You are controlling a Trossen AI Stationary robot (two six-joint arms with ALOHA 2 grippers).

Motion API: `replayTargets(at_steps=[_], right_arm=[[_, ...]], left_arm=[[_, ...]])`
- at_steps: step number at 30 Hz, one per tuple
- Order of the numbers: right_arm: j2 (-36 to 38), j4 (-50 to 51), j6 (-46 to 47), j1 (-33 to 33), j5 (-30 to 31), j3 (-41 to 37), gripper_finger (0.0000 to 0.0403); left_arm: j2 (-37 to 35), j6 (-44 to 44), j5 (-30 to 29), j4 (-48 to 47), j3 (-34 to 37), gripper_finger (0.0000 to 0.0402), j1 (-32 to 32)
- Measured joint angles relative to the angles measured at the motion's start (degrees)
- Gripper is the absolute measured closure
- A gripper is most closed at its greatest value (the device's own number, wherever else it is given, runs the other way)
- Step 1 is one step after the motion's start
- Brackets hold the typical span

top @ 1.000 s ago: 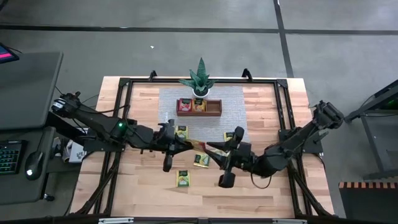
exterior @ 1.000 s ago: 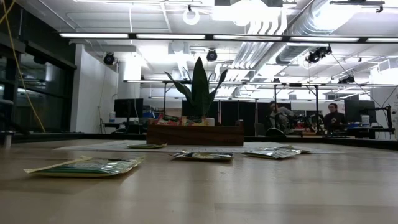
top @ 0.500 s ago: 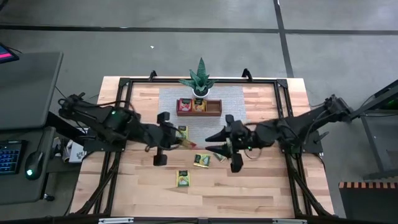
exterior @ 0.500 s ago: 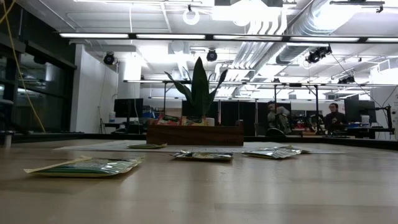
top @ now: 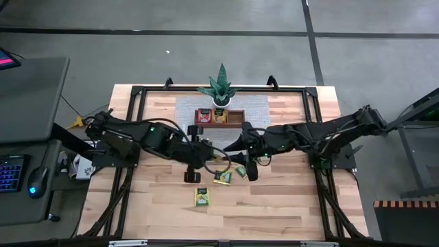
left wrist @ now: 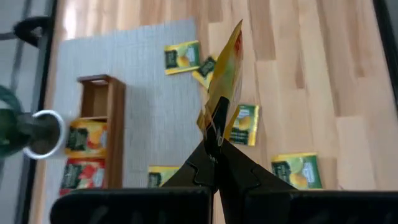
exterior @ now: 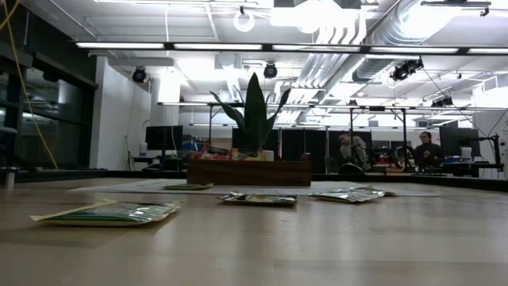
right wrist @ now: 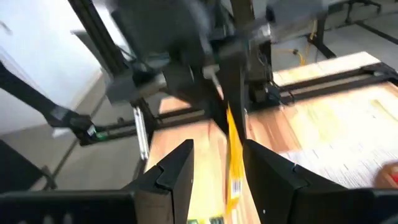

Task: Pick & Place Tea
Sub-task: Put the orange tea bag into the middle section of the wooden organizer

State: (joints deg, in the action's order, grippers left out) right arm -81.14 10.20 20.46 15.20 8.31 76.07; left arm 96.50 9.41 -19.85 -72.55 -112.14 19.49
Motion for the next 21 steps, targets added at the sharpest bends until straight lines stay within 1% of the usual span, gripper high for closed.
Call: replayTargets(at_steps=[3, 5, 8, 14, 21], right_arm=[[-0.57, 3.52, -0.08, -0.47, -0.37, 0.0, 0.0269], [-1.12, 5.08, -0.8, -0.57, -0.73, -0.06, 0.0269], [-1.38, 4.24, -1.57, -0.62, -0.21, -0.07, 0.0269], [-1.34, 3.63, -2.79, -1.34, 0.33, -0.04, 0.0269], [-2.49, 1.66, -3.62, -2.47, -0.67, -0.04, 0.0269]], left_arm=[[1.17, -0.12, -0.98, 1.49, -2.12, 0.0401, -0.61], [2.09, -0.15, -0.73, 0.83, -3.04, 0.0401, -0.79], [3.0, -0.17, -0.83, 1.28, -4.16, 0.0401, -1.59], [3.03, -0.11, -0.23, 1.81, -4.28, 0.0401, -1.88], [3.03, 0.04, -0.26, 2.6, -4.28, 0.0401, -1.89]])
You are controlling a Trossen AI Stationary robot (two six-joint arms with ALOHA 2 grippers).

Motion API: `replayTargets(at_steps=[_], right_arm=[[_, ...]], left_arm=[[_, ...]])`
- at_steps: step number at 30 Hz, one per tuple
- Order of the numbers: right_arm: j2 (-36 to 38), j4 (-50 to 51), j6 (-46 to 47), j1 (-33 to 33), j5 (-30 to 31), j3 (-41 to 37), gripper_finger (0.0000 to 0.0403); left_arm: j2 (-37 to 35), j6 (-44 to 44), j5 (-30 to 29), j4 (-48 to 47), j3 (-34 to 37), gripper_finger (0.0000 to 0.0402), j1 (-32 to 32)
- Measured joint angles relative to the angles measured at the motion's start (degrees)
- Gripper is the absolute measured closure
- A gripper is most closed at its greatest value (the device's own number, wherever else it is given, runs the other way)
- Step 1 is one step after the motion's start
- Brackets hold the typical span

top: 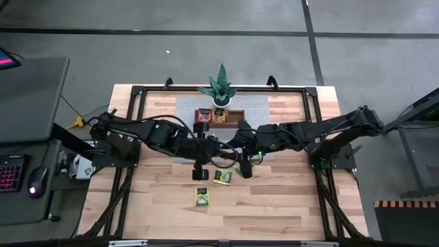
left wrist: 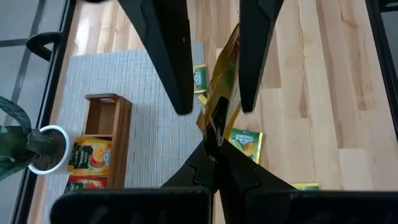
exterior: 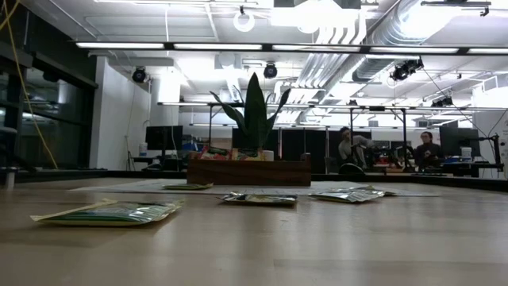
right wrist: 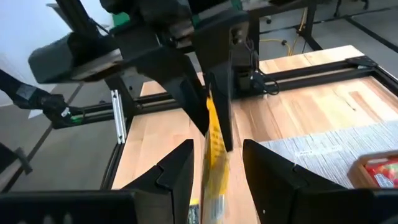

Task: Pick & Place Tea
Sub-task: Put the orange tea bag into the middle section of the wooden organizer

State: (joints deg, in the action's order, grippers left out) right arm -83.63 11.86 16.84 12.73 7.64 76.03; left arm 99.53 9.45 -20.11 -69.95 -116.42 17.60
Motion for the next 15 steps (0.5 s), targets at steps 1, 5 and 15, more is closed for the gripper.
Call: replayTargets(at_steps=[1, 5, 15], right_arm=[[-0.26, -0.77, -0.22, -0.17, -0.46, 0.0, 0.0269], [-1.8, -3.96, -0.37, -0.48, -2.22, 0.0, 0.0269], [-2.32, -7.02, -0.85, -0.79, -2.06, 0.0, 0.0269]], left_arm=[[0.0, 0.0, -0.01, 0.02, 0.0, 0.0401, 0.01], [0.0, 0.26, -0.01, -0.04, 0.02, 0.0401, -0.01], [0.0, 1.3, 0.28, -1.92, 0.04, 0.0401, 0.01]])
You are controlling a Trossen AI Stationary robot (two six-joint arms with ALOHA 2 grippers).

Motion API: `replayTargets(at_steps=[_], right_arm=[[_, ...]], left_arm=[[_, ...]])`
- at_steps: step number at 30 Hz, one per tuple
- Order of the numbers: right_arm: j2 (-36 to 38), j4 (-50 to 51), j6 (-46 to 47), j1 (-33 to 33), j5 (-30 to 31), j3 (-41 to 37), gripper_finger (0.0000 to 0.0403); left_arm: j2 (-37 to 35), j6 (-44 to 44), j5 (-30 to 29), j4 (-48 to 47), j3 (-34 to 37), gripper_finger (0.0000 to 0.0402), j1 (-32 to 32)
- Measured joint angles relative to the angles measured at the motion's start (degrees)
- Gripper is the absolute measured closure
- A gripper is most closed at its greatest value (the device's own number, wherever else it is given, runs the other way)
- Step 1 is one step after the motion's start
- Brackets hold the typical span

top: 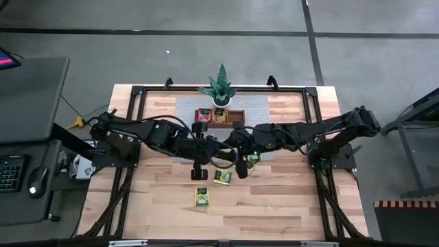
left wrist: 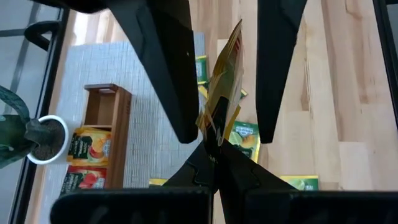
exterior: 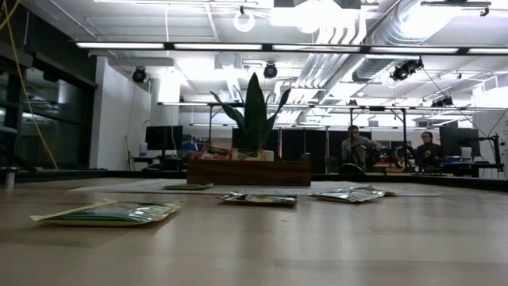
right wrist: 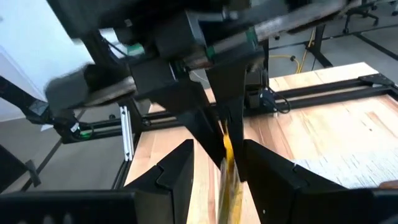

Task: Pick & Place Tea
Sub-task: Put the orange tea bag into the middle section of the wooden organizer

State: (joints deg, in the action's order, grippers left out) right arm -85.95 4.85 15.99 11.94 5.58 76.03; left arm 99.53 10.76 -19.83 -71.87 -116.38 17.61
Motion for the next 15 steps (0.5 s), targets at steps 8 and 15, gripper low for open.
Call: replayTargets(at_steps=[8, 15], right_arm=[[0.0, -0.28, 0.31, 0.02, 0.37, 0.0, 0.027], [0.0, -1.23, 0.15, 0.02, 0.05, 0.0, 0.0308]], left_arm=[[0.0, 0.01, 1.02, -0.27, 0.01, 0.0401, 0.0], [0.0, 0.01, 1.24, -0.25, 0.02, 0.0401, 0.0]])
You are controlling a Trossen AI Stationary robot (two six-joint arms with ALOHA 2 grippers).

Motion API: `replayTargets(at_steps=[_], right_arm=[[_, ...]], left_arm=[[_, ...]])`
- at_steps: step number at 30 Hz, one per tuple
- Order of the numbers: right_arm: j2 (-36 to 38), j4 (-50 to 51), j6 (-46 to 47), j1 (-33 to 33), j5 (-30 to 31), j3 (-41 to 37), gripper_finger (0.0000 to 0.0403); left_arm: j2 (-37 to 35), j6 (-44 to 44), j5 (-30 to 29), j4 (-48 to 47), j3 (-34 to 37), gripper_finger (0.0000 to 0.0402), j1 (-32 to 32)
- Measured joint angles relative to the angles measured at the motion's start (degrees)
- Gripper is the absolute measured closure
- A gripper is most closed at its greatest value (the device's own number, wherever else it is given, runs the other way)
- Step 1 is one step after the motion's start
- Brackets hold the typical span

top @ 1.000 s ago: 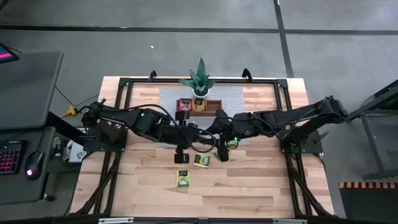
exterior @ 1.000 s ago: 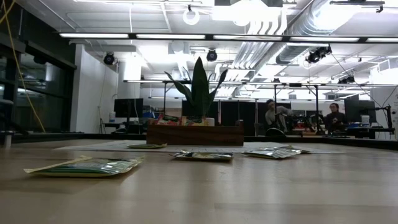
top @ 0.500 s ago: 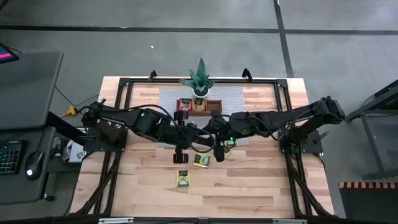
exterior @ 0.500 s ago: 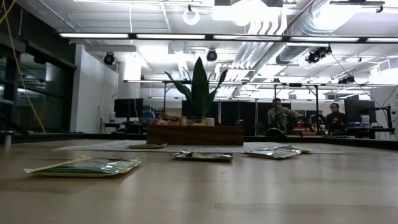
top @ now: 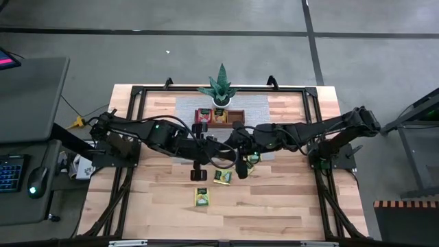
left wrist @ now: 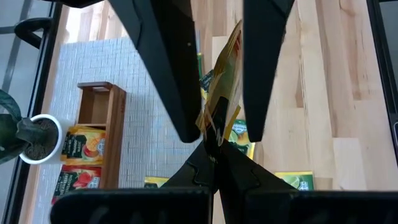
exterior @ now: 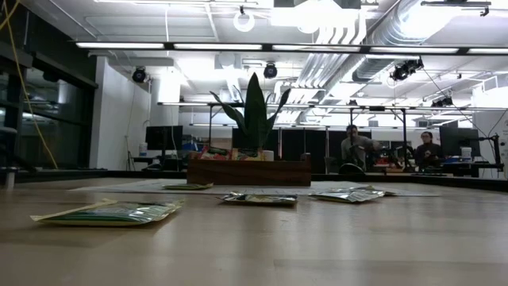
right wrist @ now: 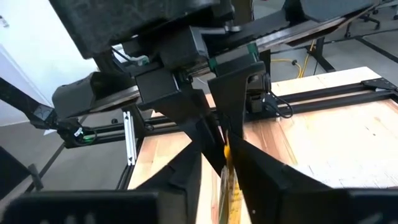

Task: Pick & Place Tea
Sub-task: Put the orange tea bag into the middle section of the wooden organizer

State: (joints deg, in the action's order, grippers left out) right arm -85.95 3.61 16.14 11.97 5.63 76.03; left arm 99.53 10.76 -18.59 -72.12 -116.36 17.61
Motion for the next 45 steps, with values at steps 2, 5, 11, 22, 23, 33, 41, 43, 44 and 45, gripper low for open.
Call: replayTargets(at_steps=[2, 5, 11, 22, 23, 33, 41, 43, 44, 45], right_arm=[[0.0, -0.09, -0.12, 0.0, -0.02, 0.0, 0.0329], [0.0, -0.09, -1.1, 0.0, -0.03, 0.0, 0.0363], [0.0, -0.06, -2.18, 0.0, 0.38, 0.0, 0.0398], [0.0, -0.5, -3.3, 0.05, 0.84, 0.0, 0.0402], [0.0, -0.5, -3.3, 0.09, 1.33, 0.0, 0.0402], [0.11, -0.44, -4.24, 0.07, 4.95, 0.0, 0.0403], [0.13, -1.86, -5.8, 0.09, 7.59, 0.02, 0.0403], [0.15, -1.87, -6.14, 0.09, 8.6, 0.02, 0.0403], [0.15, -1.86, -6.14, 0.09, 9.05, 0.02, 0.0403], [0.15, -1.86, -6.25, 0.09, 9.42, 0.02, 0.0403]], left_arm=[[0.0, 0.02, 0.02, 0.0, 0.0, 0.0401, 0.0], [0.0, 0.01, 0.04, 0.04, 0.0, 0.0401, 0.0], [0.0, 0.03, 0.02, 0.07, 0.0, 0.0401, 0.02], [0.0, 0.7, -2.6, -0.02, 0.0, 0.0364, 0.0], [0.0, 0.8, -2.63, -0.03, 0.0, 0.035, 0.0], [0.0, 4.78, -4.85, -6.17, 0.0, 0.021, -0.02], [0.0, 8.75, -7.5, -6.88, 0.0, 0.0204, -0.02], [0.0, 9.81, -8.3, -6.84, 0.0, 0.0204, -0.02], [0.0, 10.31, -9.02, -6.82, 0.0, 0.0204, -0.02], [0.0, 10.67, -9.86, -6.82, 0.0, 0.0204, -0.02]])
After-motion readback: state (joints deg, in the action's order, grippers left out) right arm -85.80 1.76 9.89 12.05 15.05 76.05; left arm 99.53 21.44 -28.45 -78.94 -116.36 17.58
